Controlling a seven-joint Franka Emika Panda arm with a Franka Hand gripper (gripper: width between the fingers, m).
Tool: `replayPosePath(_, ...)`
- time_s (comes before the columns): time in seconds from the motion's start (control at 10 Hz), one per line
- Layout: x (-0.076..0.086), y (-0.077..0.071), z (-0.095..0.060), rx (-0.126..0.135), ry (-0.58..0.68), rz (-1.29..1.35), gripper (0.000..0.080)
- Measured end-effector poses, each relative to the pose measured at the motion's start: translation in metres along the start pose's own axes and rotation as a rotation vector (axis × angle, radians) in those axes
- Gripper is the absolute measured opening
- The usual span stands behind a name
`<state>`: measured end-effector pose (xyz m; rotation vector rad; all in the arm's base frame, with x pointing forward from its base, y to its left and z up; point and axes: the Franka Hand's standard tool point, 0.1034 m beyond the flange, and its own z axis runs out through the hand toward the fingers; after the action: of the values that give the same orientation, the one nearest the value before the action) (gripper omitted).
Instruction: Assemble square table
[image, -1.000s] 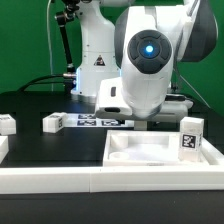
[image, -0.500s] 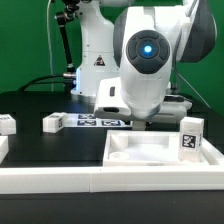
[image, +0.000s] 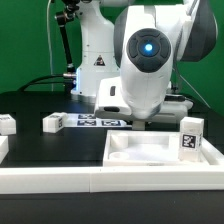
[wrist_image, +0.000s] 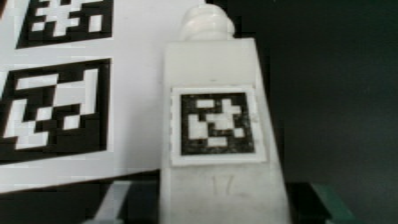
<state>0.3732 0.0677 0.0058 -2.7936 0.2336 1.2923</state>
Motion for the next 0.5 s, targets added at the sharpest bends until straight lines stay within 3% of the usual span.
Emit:
replayPosePath(0.2,-0.003,0.003,-0.022,0.016,0.019,-0.016,0.0288)
replayPosePath(0.5,-0.015,0.015,-0.069,0.057,0.059,-0.071,0.0290)
